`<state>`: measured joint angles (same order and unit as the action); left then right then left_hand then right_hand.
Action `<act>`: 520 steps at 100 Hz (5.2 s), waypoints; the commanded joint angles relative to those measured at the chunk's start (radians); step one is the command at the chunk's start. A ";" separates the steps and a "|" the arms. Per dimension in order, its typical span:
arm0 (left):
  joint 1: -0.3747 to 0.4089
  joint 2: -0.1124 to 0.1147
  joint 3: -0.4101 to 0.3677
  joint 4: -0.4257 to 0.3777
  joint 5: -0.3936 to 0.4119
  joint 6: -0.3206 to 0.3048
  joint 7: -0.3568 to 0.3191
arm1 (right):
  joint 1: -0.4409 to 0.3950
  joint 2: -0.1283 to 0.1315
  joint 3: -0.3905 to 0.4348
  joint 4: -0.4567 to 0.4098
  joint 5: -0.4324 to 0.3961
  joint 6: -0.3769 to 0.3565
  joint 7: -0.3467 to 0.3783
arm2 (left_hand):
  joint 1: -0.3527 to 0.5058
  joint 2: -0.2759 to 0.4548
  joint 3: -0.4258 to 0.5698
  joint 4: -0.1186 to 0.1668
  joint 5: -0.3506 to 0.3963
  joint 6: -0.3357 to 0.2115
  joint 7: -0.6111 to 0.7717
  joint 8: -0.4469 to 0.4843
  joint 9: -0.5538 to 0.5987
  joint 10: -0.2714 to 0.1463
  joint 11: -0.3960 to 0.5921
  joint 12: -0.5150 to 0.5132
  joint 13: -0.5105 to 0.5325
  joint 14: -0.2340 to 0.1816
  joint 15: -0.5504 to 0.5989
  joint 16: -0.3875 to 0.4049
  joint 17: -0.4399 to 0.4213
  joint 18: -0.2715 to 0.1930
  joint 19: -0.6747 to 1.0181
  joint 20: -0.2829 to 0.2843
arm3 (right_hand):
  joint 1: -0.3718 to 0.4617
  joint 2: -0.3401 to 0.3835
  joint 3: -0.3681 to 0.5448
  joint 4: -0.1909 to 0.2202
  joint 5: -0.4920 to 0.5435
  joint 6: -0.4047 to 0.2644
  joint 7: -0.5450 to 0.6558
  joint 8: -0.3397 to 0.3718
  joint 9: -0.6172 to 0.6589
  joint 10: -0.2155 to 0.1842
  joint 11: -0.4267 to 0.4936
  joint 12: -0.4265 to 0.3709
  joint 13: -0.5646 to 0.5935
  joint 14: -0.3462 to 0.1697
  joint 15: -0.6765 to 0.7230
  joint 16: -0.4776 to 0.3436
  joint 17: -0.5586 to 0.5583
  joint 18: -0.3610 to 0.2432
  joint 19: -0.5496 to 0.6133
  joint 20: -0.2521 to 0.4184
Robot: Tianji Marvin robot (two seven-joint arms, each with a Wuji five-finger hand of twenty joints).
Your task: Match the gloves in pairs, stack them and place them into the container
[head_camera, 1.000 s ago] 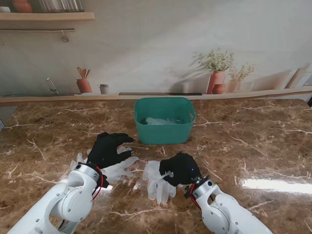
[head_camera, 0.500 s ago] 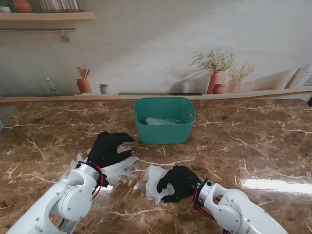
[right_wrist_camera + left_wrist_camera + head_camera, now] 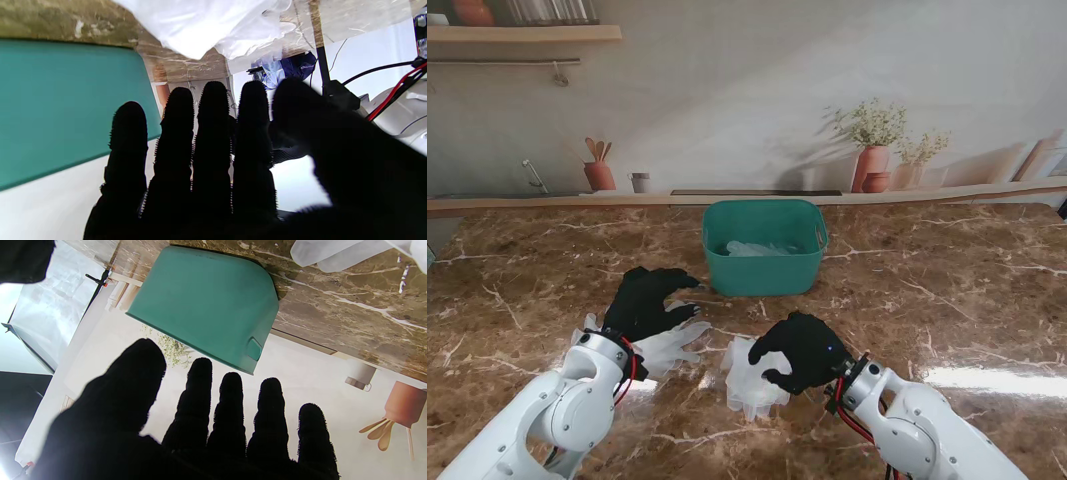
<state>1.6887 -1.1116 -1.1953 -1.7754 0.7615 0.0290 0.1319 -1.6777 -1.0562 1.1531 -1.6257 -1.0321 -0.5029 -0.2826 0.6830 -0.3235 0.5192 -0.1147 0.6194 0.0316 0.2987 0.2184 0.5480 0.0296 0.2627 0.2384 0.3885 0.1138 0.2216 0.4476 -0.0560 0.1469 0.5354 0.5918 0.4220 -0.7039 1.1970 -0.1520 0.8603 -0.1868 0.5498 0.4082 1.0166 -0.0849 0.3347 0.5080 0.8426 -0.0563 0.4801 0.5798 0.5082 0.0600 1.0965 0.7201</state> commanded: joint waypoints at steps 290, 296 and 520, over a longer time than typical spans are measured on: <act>0.031 0.003 -0.042 -0.002 0.001 -0.012 -0.015 | 0.420 -0.028 -0.478 0.555 0.069 0.148 -0.161 | 0.005 0.054 -0.049 0.028 0.025 -0.025 0.004 0.006 0.005 -0.028 -0.020 -0.014 -0.013 -0.040 -0.035 -0.014 -0.020 0.010 -0.081 0.012 | 0.335 -0.346 -0.026 -0.154 0.155 -0.148 0.394 0.245 0.253 -0.014 0.061 0.037 0.398 0.025 0.167 -0.030 0.407 -0.003 0.240 -0.141; 0.032 0.002 -0.039 0.000 -0.001 -0.013 -0.013 | 0.419 -0.032 -0.473 0.559 0.063 0.136 -0.199 | 0.004 0.055 -0.052 0.028 0.026 -0.025 0.004 0.006 0.005 -0.028 -0.021 -0.014 -0.013 -0.041 -0.035 -0.014 -0.019 0.011 -0.083 0.012 | 0.348 -0.347 -0.032 -0.149 0.178 -0.144 0.420 0.179 0.292 -0.022 0.092 0.074 0.424 0.020 0.237 -0.027 0.435 -0.006 0.265 -0.147; 0.044 0.009 -0.074 -0.017 0.008 0.000 -0.053 | 0.958 -0.076 -0.460 0.669 0.298 0.258 0.263 | 0.028 0.076 -0.100 0.033 0.062 -0.058 0.020 0.024 -0.006 -0.035 -0.031 -0.020 -0.033 -0.045 -0.049 -0.021 -0.024 0.003 -0.147 0.037 | -0.255 -0.205 -0.098 -0.044 -0.199 -0.060 -0.254 0.028 -0.142 -0.018 -0.100 -0.112 0.075 0.065 -0.108 -0.048 0.030 0.046 0.021 -0.078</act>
<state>1.7302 -1.1036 -1.2729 -1.7886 0.7683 0.0303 0.0792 -0.7019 -1.1579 0.6608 -0.9119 -0.7208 -0.2548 -0.0444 0.7022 -0.2817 0.4457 -0.1146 0.6816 -0.0012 0.3123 0.2312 0.5480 0.0199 0.2502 0.2327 0.3865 0.1134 0.2079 0.4402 -0.0593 0.1554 0.4213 0.6064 0.2208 -0.9160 1.1079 -0.2172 0.6887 -0.2335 0.3101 0.4501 0.9013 -0.0917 0.2467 0.4180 0.9509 -0.0020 0.3937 0.5532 0.5591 0.1072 1.1376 0.6123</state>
